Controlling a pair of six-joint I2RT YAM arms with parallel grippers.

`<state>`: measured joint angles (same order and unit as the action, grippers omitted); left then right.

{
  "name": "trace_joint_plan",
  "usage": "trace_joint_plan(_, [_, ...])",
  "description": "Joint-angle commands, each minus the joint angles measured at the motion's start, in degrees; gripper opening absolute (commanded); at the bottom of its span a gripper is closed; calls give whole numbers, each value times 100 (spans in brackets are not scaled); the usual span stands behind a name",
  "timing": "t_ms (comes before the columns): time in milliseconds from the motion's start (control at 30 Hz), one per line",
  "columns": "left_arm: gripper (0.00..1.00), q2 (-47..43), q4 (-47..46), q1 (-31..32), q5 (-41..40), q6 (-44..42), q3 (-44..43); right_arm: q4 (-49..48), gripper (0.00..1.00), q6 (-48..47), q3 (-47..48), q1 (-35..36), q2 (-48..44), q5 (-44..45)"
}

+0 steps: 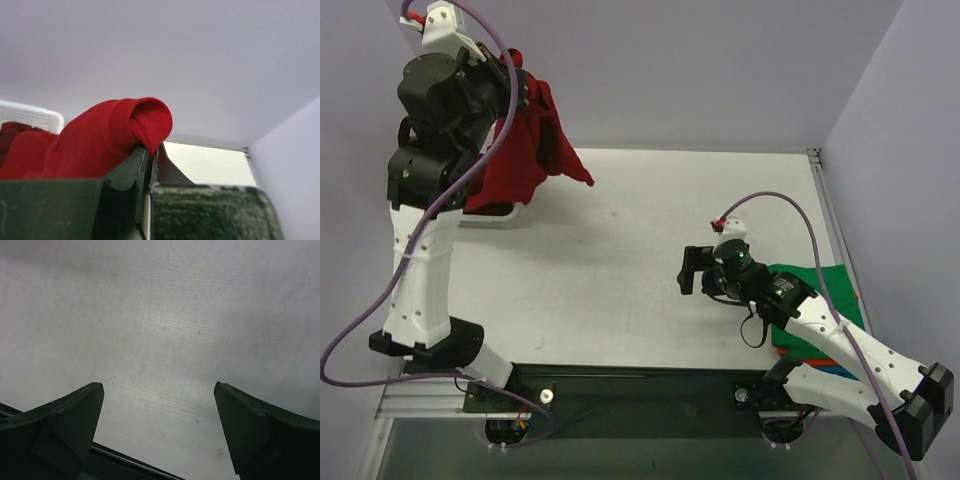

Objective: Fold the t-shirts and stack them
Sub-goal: Grab crumpled tshirt from bin with the left arm, then move the tshirt to the center of the board

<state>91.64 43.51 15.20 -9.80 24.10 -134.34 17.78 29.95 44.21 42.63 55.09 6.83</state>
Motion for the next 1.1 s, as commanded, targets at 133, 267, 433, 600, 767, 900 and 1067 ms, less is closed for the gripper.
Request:
trace_joint_plan(133, [0,-752,-641,1168,-461,-335,337,6,100,-43,414,-88,20,187])
trace_joint_plan(267, [0,-665,-826,1967,-794,-450,804,50,100,80,334,-106,-77,240])
trace_joint_plan(433, [0,-261,-809,2996,-1111,-748,401,173,100,177,238,-106,-341,310])
trace_joint_plan(600, [0,-225,-922,3691,-1393,-968,391,261,100,204,115,-124,-596,424])
trace_joint_plan(767, [0,-601,-1159,3938,-1594,-986,1231,252,100,221,123,-132,-728,529])
trace_joint_plan(900, [0,-1050,-1555,3561,-1499,-785,2129,252,100,195,185,-141,-623,784])
trace_joint_plan(1067, [0,-1779,-2144,3279,-412,-976,2808,182,100,187,211,-202,-658,1136])
